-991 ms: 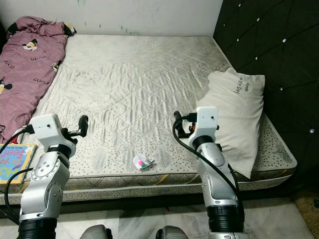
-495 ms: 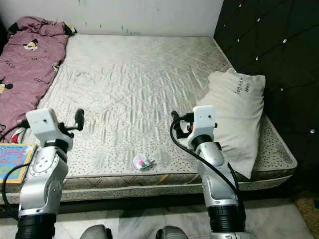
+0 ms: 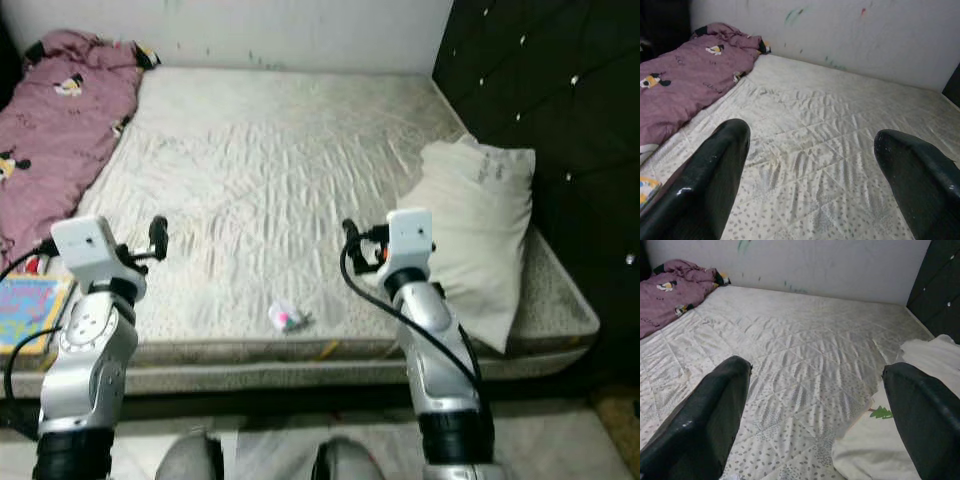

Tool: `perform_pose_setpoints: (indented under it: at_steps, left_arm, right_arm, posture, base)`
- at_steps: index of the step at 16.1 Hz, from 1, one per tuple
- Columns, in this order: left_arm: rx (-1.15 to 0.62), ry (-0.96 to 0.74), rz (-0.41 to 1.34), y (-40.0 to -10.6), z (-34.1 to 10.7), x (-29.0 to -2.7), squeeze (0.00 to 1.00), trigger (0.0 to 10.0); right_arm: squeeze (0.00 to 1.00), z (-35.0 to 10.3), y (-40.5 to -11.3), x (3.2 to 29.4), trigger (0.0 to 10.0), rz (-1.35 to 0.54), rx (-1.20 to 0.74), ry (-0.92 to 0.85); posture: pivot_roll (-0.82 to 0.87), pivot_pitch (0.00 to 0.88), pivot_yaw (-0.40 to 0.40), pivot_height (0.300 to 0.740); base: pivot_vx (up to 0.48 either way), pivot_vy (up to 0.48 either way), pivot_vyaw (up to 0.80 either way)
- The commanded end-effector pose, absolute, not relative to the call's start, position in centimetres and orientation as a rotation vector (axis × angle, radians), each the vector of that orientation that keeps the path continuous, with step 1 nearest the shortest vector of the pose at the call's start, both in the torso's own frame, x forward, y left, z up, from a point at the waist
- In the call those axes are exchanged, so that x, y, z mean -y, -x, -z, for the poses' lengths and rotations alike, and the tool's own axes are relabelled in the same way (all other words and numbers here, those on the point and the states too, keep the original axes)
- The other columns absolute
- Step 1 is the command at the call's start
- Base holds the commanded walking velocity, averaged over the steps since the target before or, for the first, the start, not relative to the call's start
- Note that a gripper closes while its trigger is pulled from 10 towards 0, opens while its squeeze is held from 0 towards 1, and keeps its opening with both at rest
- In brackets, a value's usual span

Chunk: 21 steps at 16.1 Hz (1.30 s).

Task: Clean up the room

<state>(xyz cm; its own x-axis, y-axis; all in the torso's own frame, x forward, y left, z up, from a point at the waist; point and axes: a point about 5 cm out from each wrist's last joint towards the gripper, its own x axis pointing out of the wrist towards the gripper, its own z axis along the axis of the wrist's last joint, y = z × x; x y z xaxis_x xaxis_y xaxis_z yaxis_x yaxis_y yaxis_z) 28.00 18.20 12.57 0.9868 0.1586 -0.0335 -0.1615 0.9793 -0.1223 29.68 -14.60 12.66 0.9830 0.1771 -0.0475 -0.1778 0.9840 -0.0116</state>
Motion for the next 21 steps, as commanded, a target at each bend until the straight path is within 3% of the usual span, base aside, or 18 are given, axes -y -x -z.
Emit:
perform_pose_setpoints:
  at_steps: [1, 12, 18, 21]
  left_arm:
    - [-0.012, 0.121, -0.164, -28.01, -12.86, -18.29, 0.0, 10.0]
    - [-0.004, 0.116, -0.196, -27.95, -13.01, -18.73, 0.0, 10.0]
    - [-0.015, 0.102, -0.211, -27.85, -12.89, -18.74, 0.0, 10.0]
    - [-0.015, 0.102, -0.229, -27.77, -12.81, -19.06, 0.0, 10.0]
  right_arm:
    - [0.0, -13.05, -29.69, 14.59, 10.0, -0.18, -0.03, 0.02]
    - [0.0, -13.12, -30.1, 14.21, 10.0, -0.219, -0.034, 0.044]
    - [0.0, -13.12, -30.04, 14.08, 10.0, -0.239, -0.034, 0.049]
    - [0.0, -13.12, -30.04, 14.06, 10.0, -0.246, -0.038, 0.054]
  posture:
    - [0.01, 0.0, -0.049, 0.635]
    - [0.01, 0.007, -0.06, 0.635]
    - [0.01, 0.012, -0.06, 0.555]
    - [0.01, 0.013, -0.062, 0.555]
  base:
    - [0.0, 0.0, 0.0]
    - [0.0, 0.0, 0.0]
    - [0.0, 0.0, 0.0]
    - [0.0, 0.0, 0.0]
